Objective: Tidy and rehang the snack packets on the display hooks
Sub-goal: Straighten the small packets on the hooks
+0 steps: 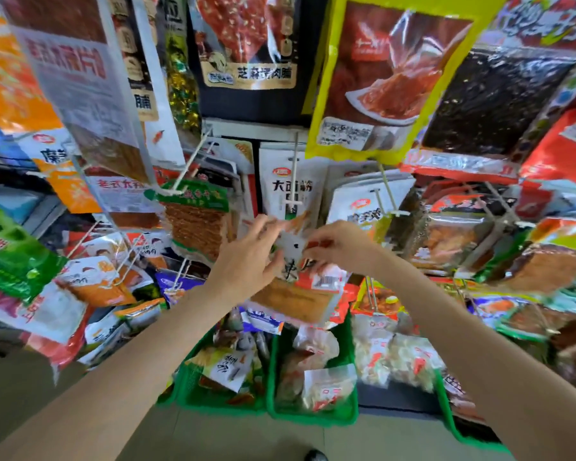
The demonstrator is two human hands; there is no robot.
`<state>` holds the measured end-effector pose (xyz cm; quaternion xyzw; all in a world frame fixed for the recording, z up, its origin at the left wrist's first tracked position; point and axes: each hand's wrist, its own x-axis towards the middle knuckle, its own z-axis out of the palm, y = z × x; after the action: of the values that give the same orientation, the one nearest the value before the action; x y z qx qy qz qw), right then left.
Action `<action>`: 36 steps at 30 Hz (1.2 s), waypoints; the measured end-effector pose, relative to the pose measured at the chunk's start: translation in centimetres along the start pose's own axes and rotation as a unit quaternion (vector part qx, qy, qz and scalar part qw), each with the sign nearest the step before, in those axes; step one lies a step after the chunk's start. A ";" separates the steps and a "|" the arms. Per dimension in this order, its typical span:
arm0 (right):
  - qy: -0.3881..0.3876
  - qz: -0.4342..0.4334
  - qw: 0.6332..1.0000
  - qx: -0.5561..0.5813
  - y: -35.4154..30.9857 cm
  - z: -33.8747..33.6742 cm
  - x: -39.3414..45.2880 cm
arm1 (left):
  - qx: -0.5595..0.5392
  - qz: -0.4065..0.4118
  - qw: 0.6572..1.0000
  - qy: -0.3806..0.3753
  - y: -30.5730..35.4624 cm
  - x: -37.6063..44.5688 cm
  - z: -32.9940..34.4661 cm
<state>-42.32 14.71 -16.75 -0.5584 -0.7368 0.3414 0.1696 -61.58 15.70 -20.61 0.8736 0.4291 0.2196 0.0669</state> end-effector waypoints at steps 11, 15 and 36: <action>-0.014 0.168 0.985 0.026 11.0 3.4 -9.1 | -0.171 -0.011 0.970 -0.174 6.4 -0.7 10.1; 0.023 0.230 0.971 0.058 17.4 2.6 -13.2 | -0.213 -0.046 0.952 -0.214 12.2 0.5 15.2; 0.079 0.217 0.973 0.007 33.4 0.1 -22.4 | -0.207 -0.179 0.941 -0.200 27.0 2.0 28.0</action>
<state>-11.65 -1.57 -37.00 -0.7289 -0.5800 0.3300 0.1531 -28.70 2.39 -36.79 0.7753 0.5008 0.1093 0.3690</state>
